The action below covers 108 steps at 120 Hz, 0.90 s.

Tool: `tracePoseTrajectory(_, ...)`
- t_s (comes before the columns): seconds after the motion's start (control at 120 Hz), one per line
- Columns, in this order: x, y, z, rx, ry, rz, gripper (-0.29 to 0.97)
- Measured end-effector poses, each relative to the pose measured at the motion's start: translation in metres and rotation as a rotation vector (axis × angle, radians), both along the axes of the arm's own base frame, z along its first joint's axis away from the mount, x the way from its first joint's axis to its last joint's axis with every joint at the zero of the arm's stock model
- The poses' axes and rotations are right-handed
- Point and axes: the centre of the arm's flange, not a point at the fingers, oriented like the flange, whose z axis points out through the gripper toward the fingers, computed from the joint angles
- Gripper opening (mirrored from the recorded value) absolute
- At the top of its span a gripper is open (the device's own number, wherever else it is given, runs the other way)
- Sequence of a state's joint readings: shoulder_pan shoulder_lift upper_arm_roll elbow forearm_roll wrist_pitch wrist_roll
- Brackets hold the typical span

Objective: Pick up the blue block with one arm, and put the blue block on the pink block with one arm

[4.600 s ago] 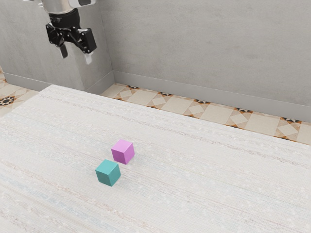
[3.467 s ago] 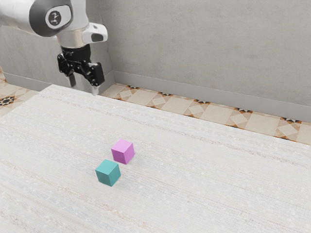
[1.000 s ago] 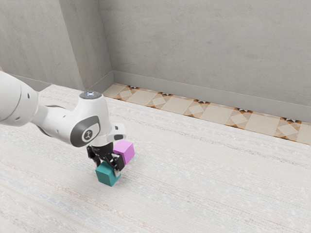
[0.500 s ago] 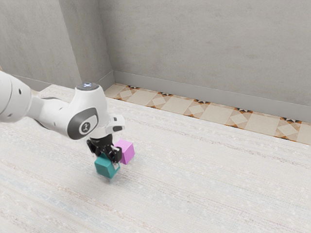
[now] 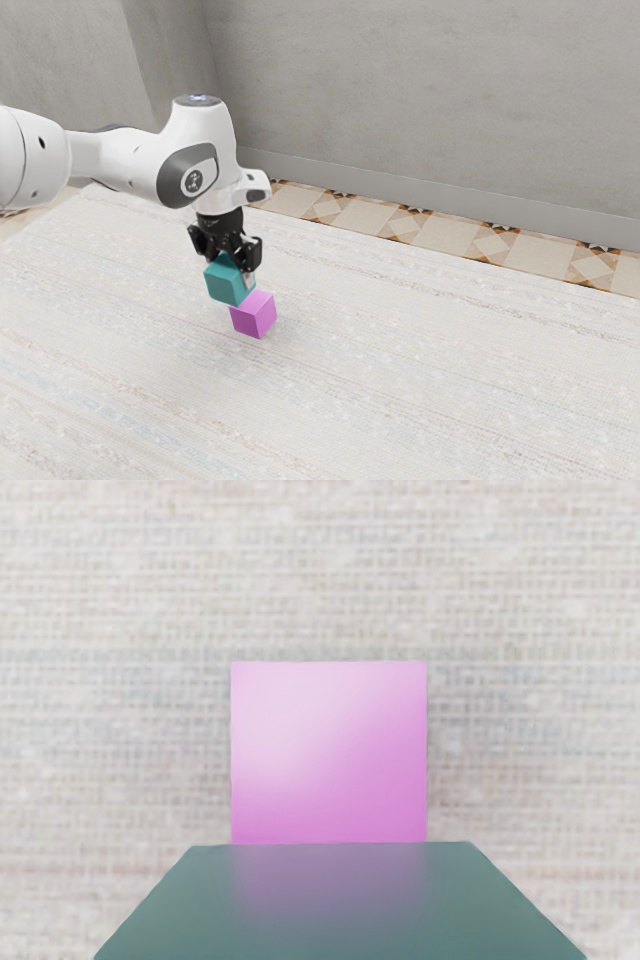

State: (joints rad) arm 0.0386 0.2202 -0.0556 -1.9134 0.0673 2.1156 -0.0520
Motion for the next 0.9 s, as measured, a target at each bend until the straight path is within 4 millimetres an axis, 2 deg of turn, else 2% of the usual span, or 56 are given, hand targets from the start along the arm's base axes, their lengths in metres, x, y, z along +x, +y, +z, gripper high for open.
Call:
tracePoseTrajectory(0.35, 0.026, 0.011, -0.031, 0.007, 0.072, 0.014, 0.35)
tracePoseTrajectory(0.583, 0.035, 0.01, -0.034, 0.001, 0.074, 0.011, 0.35)
tracePoseTrajectory(0.9, 0.036, 0.007, -0.036, -0.005, 0.079, 0.002, 0.35)
